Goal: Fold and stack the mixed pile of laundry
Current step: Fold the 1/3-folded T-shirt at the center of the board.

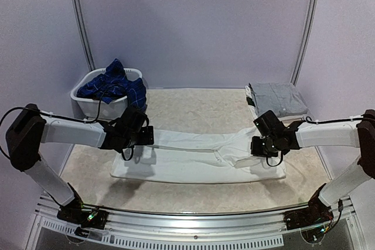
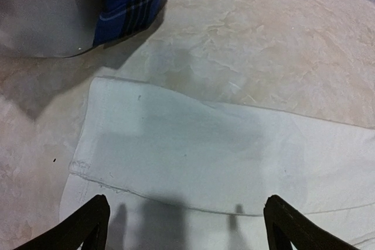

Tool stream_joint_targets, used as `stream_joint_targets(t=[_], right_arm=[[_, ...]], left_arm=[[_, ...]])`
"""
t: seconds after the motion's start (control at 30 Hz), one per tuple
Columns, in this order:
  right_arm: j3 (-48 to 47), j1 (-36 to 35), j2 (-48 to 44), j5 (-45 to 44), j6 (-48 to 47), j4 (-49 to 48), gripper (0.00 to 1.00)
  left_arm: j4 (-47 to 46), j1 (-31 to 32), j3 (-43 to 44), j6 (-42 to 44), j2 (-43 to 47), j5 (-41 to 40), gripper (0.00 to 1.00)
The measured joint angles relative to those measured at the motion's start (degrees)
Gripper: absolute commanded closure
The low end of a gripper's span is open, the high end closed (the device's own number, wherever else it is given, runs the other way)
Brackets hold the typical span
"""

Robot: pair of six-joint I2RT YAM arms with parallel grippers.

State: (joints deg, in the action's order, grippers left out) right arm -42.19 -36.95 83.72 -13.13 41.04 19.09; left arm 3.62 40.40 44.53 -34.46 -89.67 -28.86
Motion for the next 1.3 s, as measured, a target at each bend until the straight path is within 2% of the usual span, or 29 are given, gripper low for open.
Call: stream_joint_targets(t=[0.17, 0.5, 0.73, 0.83, 0.93, 1.0, 1.13, 1.3], right_arm=[[-0.6, 0.0, -0.1, -0.9, 1.2, 1.1, 0.99], [-6.6, -3.3, -5.7, -7.9, 4.0, 13.4, 0.99], [-7.4, -6.8, -5.5, -12.4, 8.5, 20.6, 0.98], [-8.5, -9.3, -4.4, -14.4, 11.2, 23.9, 0.89], [-8.8, -11.1, -2.7, -14.3, 13.3, 25.3, 0.71], [-8.8, -12.0, -1.7, -13.5, 13.4, 25.9, 0.67], [-9.7, -12.7, -2.0, -12.9, 12.6, 27.5, 0.68], [-12.7, -12.7, -8.5, -13.5, 9.2, 27.1, 0.78]], left_arm=[[-0.7, 0.0, -0.9, 0.4, 0.0, 0.3, 0.07], [-4.0, 0.0, -1.3, 0.4, -3.0, 1.5, 0.08], [-5.1, 0.0, -0.7, 0.5, -6.0, 1.8, 0.08], [-5.1, 0.0, -0.3, 0.6, -6.7, 2.1, 0.08], [-5.1, 0.0, -0.1, 0.9, -6.8, 2.4, 0.09], [-5.1, 0.0, 0.1, 1.0, -6.9, 2.5, 0.09], [-5.1, 0.0, 0.7, 1.4, -6.9, 2.6, 0.09], [-5.0, 0.0, 0.9, 1.5, -6.9, 2.8, 0.1]])
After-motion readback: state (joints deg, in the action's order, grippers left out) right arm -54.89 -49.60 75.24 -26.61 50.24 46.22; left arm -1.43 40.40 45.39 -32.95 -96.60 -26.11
